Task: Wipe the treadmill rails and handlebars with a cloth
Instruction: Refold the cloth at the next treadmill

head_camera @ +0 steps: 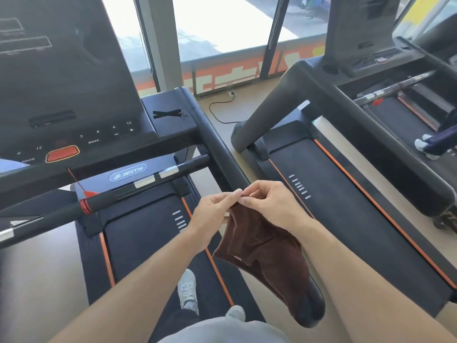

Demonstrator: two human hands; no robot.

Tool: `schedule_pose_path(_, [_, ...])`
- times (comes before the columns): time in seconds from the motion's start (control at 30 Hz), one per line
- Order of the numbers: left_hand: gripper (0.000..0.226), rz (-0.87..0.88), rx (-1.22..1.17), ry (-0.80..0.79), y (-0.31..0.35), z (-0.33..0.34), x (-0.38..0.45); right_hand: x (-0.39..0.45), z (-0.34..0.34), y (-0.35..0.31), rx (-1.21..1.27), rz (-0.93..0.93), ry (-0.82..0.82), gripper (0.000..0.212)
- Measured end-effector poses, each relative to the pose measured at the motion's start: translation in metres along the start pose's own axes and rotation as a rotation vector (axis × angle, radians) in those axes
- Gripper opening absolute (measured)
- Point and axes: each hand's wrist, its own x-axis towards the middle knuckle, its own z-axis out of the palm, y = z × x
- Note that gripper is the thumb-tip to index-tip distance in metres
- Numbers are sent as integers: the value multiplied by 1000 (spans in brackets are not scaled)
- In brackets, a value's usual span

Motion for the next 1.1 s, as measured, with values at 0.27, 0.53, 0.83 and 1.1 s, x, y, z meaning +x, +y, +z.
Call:
schedule_pose_path(0.27, [22,197,23,256,19,-14,2,4,-19,-1,-225,79,-332,27])
schedule_pose_path(0.53, [26,323,72,621,55,-67,4,20,-25,8,-647,38,-260,42])
schedule_pose_path(0.83, [25,352,247,626,46,-92,-26,22,20,7,-532,-132,-185,24])
schedule_pose_path(1.1, [22,320,506,387,74,-89,-38,31,87,-21,-270,-139,-368,85])
